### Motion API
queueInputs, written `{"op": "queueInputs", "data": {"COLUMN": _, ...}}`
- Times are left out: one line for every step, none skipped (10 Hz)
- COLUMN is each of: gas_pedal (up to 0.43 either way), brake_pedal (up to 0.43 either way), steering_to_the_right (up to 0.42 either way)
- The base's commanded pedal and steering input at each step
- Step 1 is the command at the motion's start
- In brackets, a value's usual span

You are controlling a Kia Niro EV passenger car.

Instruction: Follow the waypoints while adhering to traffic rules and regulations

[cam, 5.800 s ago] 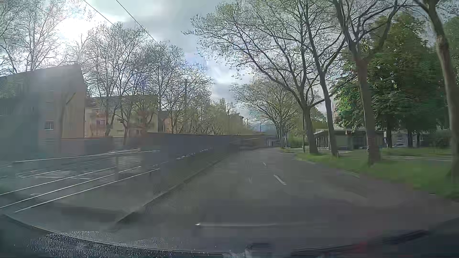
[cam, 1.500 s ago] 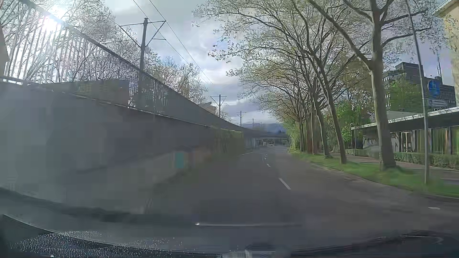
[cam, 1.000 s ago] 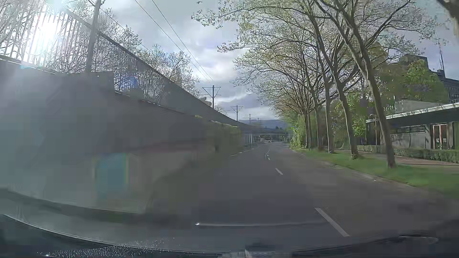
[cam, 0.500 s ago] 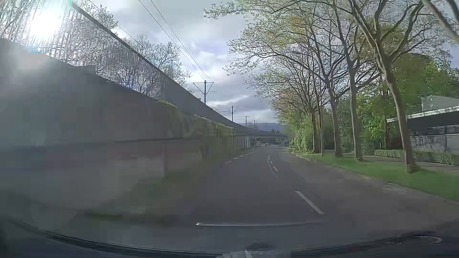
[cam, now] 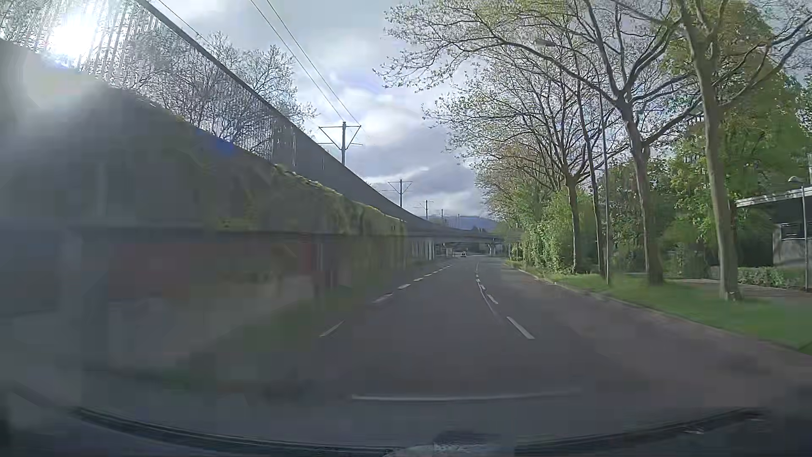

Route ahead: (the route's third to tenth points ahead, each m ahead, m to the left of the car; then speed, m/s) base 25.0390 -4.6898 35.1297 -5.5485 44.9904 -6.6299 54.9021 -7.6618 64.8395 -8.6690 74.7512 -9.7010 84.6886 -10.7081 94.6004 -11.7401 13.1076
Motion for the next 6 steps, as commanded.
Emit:
{"op": "queueInputs", "data": {"gas_pedal": 0.087, "brake_pedal": 0.0, "steering_to_the_right": 0.012}}
{"op": "queueInputs", "data": {"gas_pedal": 0.087, "brake_pedal": 0.0, "steering_to_the_right": 0.012}}
{"op": "queueInputs", "data": {"gas_pedal": 0.087, "brake_pedal": 0.0, "steering_to_the_right": 0.012}}
{"op": "queueInputs", "data": {"gas_pedal": 0.067, "brake_pedal": 0.0, "steering_to_the_right": 0.01}}
{"op": "queueInputs", "data": {"gas_pedal": 0.067, "brake_pedal": 0.0, "steering_to_the_right": 0.01}}
{"op": "queueInputs", "data": {"gas_pedal": 0.067, "brake_pedal": 0.0, "steering_to_the_right": 0.007}}
